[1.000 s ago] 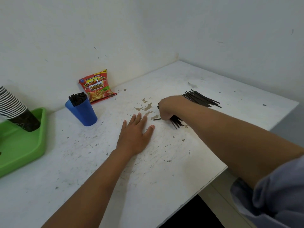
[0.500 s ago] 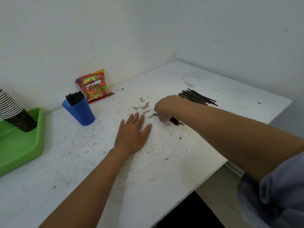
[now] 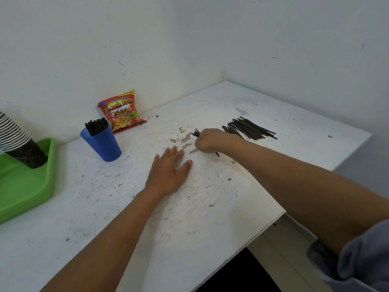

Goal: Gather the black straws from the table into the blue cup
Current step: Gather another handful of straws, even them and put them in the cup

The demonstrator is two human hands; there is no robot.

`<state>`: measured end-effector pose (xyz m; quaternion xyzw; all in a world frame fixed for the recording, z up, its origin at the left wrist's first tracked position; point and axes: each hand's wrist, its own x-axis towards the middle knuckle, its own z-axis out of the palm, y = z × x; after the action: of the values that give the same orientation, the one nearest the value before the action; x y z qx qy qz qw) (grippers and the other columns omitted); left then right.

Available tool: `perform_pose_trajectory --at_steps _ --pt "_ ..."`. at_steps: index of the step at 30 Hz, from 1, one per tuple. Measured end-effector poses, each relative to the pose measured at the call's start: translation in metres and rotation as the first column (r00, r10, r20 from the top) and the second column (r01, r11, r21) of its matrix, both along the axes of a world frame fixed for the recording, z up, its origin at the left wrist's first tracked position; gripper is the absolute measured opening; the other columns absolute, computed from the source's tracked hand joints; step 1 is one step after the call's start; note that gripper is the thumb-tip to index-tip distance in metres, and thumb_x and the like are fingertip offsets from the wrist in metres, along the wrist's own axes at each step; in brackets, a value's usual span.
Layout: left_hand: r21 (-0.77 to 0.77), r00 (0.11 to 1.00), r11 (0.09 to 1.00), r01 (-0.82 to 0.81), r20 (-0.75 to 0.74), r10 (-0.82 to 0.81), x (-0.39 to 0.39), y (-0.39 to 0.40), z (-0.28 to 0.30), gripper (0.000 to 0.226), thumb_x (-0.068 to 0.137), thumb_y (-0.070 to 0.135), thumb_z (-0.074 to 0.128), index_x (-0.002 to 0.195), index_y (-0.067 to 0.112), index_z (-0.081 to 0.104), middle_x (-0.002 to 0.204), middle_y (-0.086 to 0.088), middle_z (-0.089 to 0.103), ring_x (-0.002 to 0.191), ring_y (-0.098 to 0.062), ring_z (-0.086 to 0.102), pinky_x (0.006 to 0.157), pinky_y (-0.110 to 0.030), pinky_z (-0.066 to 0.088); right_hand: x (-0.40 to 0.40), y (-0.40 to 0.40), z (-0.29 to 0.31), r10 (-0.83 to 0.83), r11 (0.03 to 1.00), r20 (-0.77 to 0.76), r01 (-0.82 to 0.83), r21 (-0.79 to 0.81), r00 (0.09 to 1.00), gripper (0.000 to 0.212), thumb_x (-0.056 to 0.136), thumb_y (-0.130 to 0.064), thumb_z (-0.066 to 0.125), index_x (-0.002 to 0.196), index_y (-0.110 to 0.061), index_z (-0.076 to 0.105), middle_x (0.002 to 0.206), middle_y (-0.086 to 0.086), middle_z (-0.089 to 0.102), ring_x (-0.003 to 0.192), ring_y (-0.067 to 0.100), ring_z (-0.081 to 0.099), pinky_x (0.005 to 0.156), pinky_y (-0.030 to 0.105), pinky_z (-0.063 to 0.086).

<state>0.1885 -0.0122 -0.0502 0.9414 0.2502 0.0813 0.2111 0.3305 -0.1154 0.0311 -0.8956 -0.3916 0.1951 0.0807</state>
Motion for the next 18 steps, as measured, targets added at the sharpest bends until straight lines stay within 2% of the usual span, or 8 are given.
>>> perform_pose_trajectory --at_steps 2,4,6,8,10,12,15,18 --pt "-0.298 0.987 0.95 -0.098 0.094 0.131 -0.003 0.0 0.015 0.054 0.104 0.055 0.042 0.152 0.031 0.046 0.165 0.005 0.035 0.155 -0.018 0.024 0.124 -0.038 0.017 0.005 0.003 -0.002 -0.119 0.958 -0.23 0.173 0.231 0.966 0.019 0.099 -0.017 0.037 0.107 -0.006 0.05 0.083 0.007 0.053 0.071 0.022 0.052 0.052 0.028 0.038" --pt "-0.591 0.952 0.79 -0.161 0.118 0.283 -0.01 0.001 0.03 0.051 0.101 0.056 0.047 0.146 0.032 0.055 0.158 0.008 0.047 0.147 -0.018 0.038 0.114 -0.03 0.025 0.007 0.008 -0.004 -0.086 0.795 -0.584 0.409 0.448 0.807 0.019 0.098 -0.013 0.038 0.108 -0.004 0.052 0.071 0.004 0.051 0.058 0.016 0.048 0.046 0.026 0.039" --pt "-0.829 0.923 0.551 -0.096 0.133 0.361 -0.018 0.0 0.039 0.053 0.099 0.053 0.048 0.143 0.024 0.058 0.151 0.005 0.055 0.142 -0.018 0.047 0.119 -0.035 0.029 0.003 0.012 -0.004 0.098 0.594 -0.769 0.583 0.554 0.631 0.014 0.095 -0.009 0.042 0.102 -0.007 0.055 0.054 -0.003 0.043 0.043 0.012 0.037 0.038 0.022 0.032" --pt "-0.977 0.896 0.208 0.046 0.132 0.424 -0.026 -0.003 0.041 0.049 0.105 0.044 0.043 0.138 0.011 0.06 0.142 -0.005 0.064 0.132 -0.024 0.06 0.115 -0.043 0.043 -0.004 0.017 -0.004 0.285 0.452 -0.78 0.639 0.622 0.558 0.008 0.093 -0.01 0.049 0.098 -0.008 0.055 0.049 -0.007 0.029 0.039 0.011 0.023 0.037 0.02 0.021" --pt "-0.99 0.899 -0.083 0.112 0.065 0.432 -0.034 -0.012 0.042 0.05 0.107 0.038 0.039 0.133 0.0 0.059 0.134 -0.018 0.068 0.122 -0.034 0.067 0.107 -0.047 0.051 -0.012 0.023 -0.005 0.379 0.38 -0.733 0.628 0.68 0.565 0.013 0.094 -0.017 0.055 0.099 -0.007 0.063 0.05 -0.006 0.025 0.04 0.012 0.02 0.039 0.02 0.02" --pt "-0.96 0.914 -0.25 0.123 0.012 0.405 -0.039 -0.019 0.042 0.05 0.107 0.032 0.037 0.132 -0.008 0.055 0.132 -0.028 0.066 0.119 -0.043 0.067 0.104 -0.049 0.054 -0.02 0.028 -0.008 0.409 0.38 -0.681 0.566 0.732 0.607 0.024 0.098 -0.03 0.058 0.103 -0.01 0.07 0.05 -0.006 0.027 0.041 0.012 0.023 0.039 0.022 0.024" --pt "-0.921 0.926 -0.359 0.148 0.002 0.377 -0.043 -0.028 0.043 0.048 0.106 0.022 0.037 0.134 -0.014 0.052 0.133 -0.035 0.062 0.118 -0.046 0.066 0.098 -0.051 0.055 -0.03 0.029 -0.011 0.442 0.415 -0.619 0.463 0.783 0.65 0.039 0.101 -0.045 0.054 0.088 -0.012 0.071 0.048 -0.004 0.033 0.042 0.013 0.036 0.044 0.027 0.04" --pt "-0.899 0.92 -0.396 0.188 0.02 0.391 -0.043 -0.031 0.043 0.046 0.105 0.017 0.037 0.133 -0.017 0.05 0.132 -0.037 0.061 0.117 -0.048 0.066 0.097 -0.051 0.056 -0.036 0.025 -0.015 0.473 0.477 -0.625 0.417 0.774 0.621 0.044 0.101 -0.047 0.053 0.074 -0.014 0.065 0.049 -0.002 0.04 0.045 0.015 0.046 0.052 0.032 0.051"
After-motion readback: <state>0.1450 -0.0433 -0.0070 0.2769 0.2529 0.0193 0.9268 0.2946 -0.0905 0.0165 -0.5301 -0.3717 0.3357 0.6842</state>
